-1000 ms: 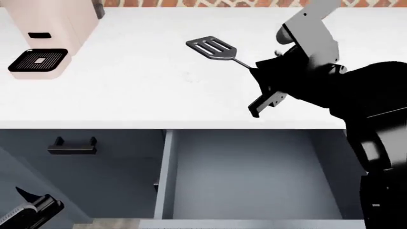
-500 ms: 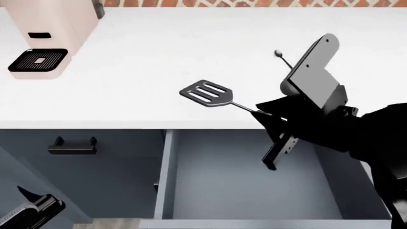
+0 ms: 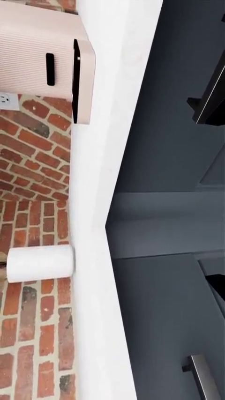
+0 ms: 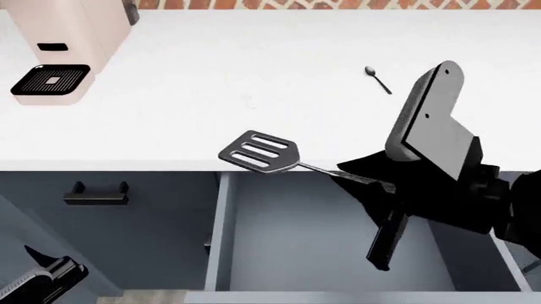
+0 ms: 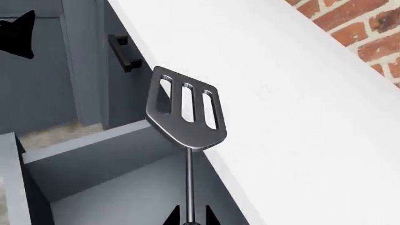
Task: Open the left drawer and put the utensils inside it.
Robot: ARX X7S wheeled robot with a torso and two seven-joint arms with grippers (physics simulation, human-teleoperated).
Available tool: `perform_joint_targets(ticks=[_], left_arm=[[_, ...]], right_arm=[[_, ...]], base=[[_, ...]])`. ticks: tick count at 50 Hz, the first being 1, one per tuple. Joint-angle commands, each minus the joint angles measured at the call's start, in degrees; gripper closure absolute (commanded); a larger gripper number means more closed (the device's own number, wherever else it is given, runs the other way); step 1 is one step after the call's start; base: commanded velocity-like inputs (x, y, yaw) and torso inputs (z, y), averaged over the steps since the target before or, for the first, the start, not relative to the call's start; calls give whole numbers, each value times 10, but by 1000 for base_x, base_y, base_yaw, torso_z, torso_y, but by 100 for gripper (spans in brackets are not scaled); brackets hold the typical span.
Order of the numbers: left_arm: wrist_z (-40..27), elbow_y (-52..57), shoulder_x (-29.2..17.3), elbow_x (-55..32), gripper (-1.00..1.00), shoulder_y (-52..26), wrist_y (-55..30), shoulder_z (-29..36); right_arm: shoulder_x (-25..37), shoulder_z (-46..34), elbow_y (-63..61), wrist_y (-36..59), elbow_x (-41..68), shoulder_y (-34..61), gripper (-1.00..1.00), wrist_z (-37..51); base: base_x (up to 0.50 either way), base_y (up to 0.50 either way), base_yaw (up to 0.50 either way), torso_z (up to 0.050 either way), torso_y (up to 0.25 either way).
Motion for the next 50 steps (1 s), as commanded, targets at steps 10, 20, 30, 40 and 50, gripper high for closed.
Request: perform_joint_targets(ticks=[10, 20, 30, 40, 50], left_arm=[[-2, 2, -1, 1, -100, 3, 1, 1], [-4, 8, -2, 0, -100, 5, -1, 1], [-4, 5, -3, -1, -100, 3, 1, 0], [-5, 3, -3, -1, -100, 4, 4, 0], [-5, 0, -3, -2, -100, 5, 8, -1]], right_arm=[[71, 34, -57, -46, 99, -51, 100, -7], [88, 8, -50, -60, 95, -56, 100, -1], [92, -28, -19, -73, 81, -44, 100, 7], [103, -47, 3, -94, 68, -62, 100, 16], [111, -46, 7, -103, 68, -84, 100, 22]], base=[[0, 0, 0, 0, 0], [0, 0, 0, 0, 0], [0, 0, 0, 0, 0], [0, 0, 0, 0, 0], [0, 0, 0, 0, 0]])
